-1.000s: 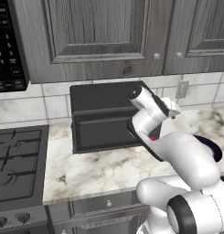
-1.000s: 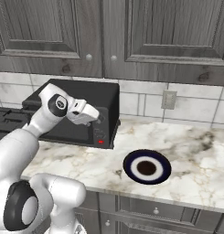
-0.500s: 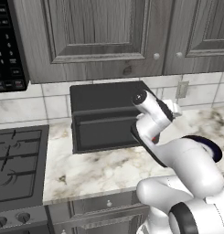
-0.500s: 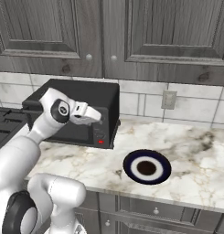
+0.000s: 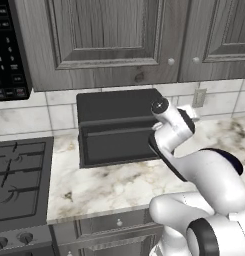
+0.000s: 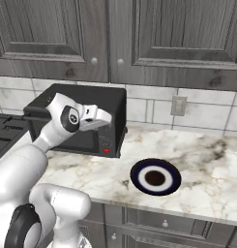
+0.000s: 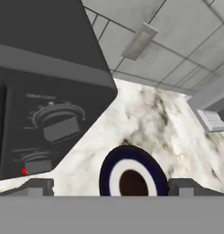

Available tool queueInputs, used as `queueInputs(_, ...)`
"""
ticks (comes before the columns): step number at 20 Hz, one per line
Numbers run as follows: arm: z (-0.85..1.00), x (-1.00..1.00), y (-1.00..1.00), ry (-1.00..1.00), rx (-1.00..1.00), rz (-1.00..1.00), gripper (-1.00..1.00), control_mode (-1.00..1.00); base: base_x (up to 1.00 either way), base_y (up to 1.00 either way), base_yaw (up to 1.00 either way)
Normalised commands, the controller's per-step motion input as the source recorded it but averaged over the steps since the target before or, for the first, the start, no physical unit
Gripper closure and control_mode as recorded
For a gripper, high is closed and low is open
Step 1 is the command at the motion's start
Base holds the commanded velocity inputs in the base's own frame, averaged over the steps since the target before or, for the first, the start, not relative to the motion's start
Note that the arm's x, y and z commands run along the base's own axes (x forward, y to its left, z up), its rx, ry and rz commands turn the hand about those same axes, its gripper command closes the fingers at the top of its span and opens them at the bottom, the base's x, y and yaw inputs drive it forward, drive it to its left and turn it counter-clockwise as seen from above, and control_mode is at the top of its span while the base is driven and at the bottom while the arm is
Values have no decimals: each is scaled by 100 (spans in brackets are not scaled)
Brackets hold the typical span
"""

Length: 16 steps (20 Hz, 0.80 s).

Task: Pick up the bagel from the plate, place it on the toaster oven rack, close the door, and set the timer.

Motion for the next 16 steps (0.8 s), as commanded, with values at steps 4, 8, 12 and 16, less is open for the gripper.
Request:
queueInputs(4, -34, 46, 0, 9, -3, 0, -100, -100, 0, 0, 0)
queueInputs(8, -41, 35, 0, 8, -3, 0, -100, -100, 0, 0, 0)
queueInputs(12, -52, 13, 0, 10, -3, 0, -100, -100, 0, 0, 0)
queueInputs(16, -42, 2, -1, 6, 0, -1, -100, -100, 0, 0, 0)
